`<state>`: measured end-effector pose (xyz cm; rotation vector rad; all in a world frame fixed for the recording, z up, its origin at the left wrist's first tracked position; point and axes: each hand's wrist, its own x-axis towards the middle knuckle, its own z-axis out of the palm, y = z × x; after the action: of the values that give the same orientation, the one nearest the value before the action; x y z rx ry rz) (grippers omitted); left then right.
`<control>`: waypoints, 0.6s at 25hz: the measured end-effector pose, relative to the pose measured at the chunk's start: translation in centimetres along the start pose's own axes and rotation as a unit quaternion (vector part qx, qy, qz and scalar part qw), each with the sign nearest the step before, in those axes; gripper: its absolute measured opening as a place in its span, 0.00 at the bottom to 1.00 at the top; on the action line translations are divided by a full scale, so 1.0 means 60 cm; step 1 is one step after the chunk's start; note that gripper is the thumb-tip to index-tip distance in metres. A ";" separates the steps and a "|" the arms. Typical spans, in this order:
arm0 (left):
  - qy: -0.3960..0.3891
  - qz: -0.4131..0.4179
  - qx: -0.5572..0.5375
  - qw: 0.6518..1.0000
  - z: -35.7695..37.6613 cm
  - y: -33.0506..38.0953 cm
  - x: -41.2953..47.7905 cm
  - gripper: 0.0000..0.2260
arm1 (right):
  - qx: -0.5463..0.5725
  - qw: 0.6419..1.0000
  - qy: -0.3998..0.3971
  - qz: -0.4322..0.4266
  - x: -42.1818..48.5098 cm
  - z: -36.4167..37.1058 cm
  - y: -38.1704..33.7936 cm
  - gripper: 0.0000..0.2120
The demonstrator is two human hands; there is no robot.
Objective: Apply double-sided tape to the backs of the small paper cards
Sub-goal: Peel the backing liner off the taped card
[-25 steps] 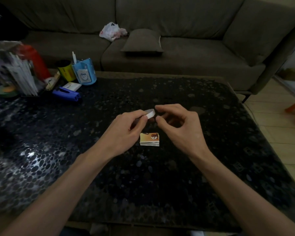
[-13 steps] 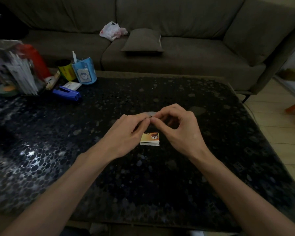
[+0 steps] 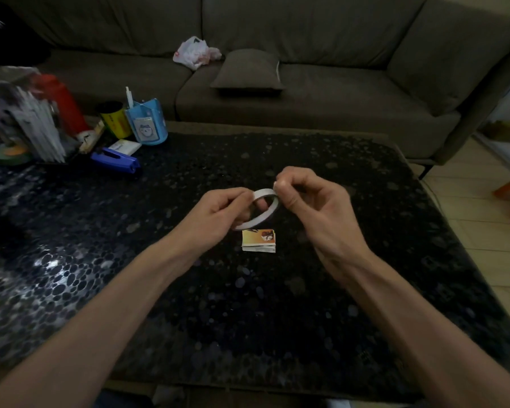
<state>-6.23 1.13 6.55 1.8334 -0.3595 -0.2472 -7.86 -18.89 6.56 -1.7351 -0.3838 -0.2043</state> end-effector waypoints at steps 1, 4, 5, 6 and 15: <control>0.001 -0.015 -0.031 0.999 -0.002 -0.002 0.001 0.17 | 0.024 0.999 -0.001 0.021 0.003 -0.006 0.000 0.08; -0.009 -0.013 -0.078 0.997 -0.006 -0.009 0.005 0.18 | -0.053 0.998 -0.040 0.015 0.007 -0.016 0.011 0.24; -0.015 -0.008 -0.078 0.997 -0.005 -0.010 0.005 0.17 | -0.054 0.998 -0.044 0.011 0.008 -0.016 0.013 0.24; -0.023 -0.003 -0.075 0.997 -0.004 -0.011 0.004 0.17 | -0.050 0.998 -0.038 0.009 0.009 -0.014 0.016 0.23; -0.213 -0.114 -0.334 0.911 0.016 0.001 -0.014 0.22 | 0.051 0.997 -0.039 0.034 0.002 0.008 0.017 0.17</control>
<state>-7.34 0.57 6.29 1.1256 -0.3068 -0.8354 -7.44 -18.57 5.59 -1.6549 -0.3849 -0.0673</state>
